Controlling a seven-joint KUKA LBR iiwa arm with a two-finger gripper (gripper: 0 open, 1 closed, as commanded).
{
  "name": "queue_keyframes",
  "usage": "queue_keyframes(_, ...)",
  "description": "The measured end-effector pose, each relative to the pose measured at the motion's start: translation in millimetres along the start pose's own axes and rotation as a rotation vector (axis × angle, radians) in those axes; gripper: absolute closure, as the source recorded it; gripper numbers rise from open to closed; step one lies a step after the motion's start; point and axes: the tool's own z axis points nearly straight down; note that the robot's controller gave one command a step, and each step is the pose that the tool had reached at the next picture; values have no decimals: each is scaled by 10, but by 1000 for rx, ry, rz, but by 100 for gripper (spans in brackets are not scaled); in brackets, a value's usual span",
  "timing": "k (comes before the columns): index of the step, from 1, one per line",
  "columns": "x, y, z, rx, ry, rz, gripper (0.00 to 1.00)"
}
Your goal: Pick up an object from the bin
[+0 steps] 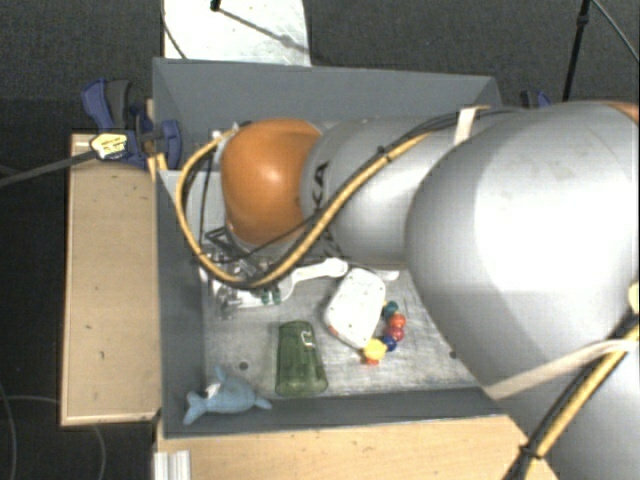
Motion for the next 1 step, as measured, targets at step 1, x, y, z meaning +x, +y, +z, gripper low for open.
queue_keyframes(1, 0, -1, 0, 0, 0, 2, 100)
